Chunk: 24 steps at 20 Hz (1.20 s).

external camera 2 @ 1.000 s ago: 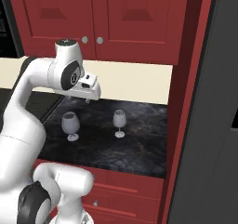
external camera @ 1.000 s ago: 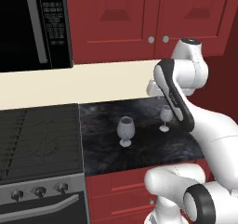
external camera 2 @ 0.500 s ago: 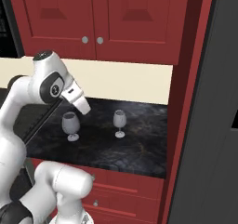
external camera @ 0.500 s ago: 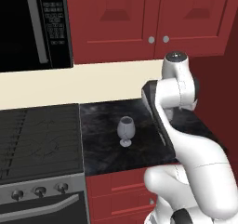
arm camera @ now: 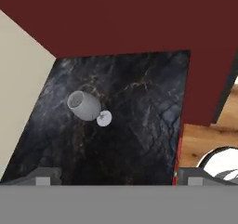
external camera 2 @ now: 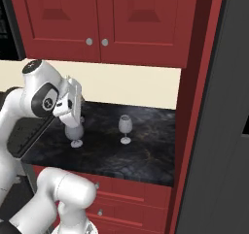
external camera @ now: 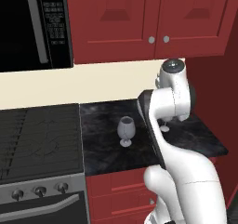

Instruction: Retrieve the wine glasses from the counter and place one next to each plate.

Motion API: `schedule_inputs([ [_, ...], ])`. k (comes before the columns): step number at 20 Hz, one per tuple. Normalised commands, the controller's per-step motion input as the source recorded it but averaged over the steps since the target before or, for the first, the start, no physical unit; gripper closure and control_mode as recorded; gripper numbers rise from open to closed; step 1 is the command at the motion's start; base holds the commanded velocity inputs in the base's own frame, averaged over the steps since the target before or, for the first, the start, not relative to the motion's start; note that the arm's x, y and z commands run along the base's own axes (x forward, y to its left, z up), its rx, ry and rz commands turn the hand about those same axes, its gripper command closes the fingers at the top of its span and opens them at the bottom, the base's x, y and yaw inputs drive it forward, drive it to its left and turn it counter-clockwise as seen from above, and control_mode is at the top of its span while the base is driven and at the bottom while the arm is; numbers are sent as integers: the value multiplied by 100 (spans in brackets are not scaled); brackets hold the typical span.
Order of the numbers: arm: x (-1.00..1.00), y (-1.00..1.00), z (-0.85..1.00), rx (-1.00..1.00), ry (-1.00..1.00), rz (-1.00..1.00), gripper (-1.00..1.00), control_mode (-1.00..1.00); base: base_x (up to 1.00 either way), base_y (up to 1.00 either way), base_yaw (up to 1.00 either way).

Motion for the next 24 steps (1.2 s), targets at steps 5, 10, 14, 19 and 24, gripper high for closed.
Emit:
schedule_inputs([
  [5,0,0,-1,51,-39,-63,-100,-100,0,0,0],
  [10,-8,0,-4,71,-44,-45,-100,-100,0,0,0],
  [14,-6,0,-3,74,-45,-45,-100,-100,0,0,0],
  [19,-4,-3,-14,71,-48,-45,-100,-100,0,0,0],
  [24,-6,-40,-14,72,-20,-10,-100,-100,0,0,0],
])
